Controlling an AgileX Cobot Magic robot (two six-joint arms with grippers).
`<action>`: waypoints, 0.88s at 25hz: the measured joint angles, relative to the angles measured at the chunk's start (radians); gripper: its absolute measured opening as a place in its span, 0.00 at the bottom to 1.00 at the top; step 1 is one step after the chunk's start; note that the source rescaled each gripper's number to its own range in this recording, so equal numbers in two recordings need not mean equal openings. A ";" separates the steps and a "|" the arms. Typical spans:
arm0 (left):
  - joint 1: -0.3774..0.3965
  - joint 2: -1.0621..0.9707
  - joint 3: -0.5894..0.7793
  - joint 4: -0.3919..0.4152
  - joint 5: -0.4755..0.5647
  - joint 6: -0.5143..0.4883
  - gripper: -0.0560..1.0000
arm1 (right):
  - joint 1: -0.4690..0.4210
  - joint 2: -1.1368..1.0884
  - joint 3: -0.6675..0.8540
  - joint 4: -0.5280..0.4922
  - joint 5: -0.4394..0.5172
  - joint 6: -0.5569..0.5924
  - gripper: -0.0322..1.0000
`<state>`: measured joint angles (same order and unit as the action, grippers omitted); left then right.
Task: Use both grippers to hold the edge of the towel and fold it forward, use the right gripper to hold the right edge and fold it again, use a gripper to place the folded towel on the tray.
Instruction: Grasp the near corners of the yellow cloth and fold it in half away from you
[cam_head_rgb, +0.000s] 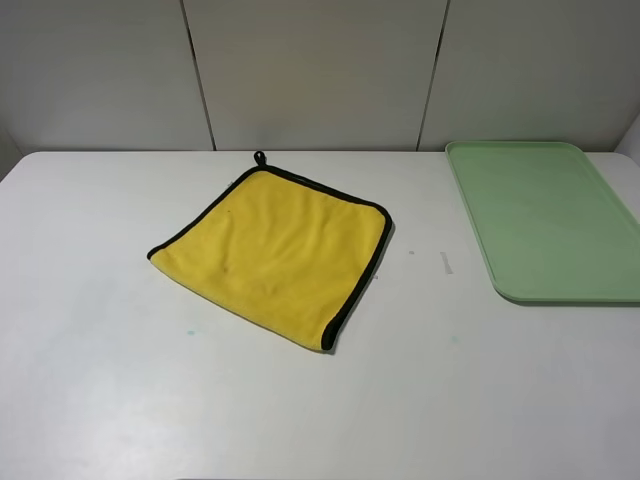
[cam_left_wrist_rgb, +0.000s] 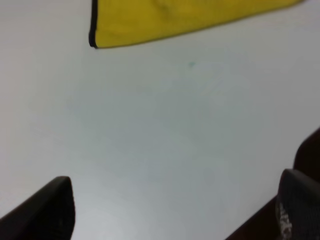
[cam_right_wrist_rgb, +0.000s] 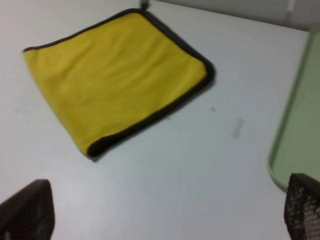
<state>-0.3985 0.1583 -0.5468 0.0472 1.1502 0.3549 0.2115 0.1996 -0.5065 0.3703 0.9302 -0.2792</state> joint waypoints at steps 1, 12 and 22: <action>0.000 0.023 0.000 0.019 0.000 0.024 0.81 | 0.000 0.034 0.000 0.038 -0.015 -0.045 1.00; -0.181 0.131 -0.075 0.444 0.006 0.054 0.81 | 0.000 0.495 -0.002 0.343 -0.202 -0.481 1.00; -0.389 0.132 -0.057 0.677 0.005 0.055 0.81 | 0.000 0.806 -0.003 0.578 -0.252 -0.797 1.00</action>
<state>-0.7877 0.2898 -0.6035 0.7244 1.1557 0.4099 0.2115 1.0055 -0.5092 0.9482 0.6786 -1.0758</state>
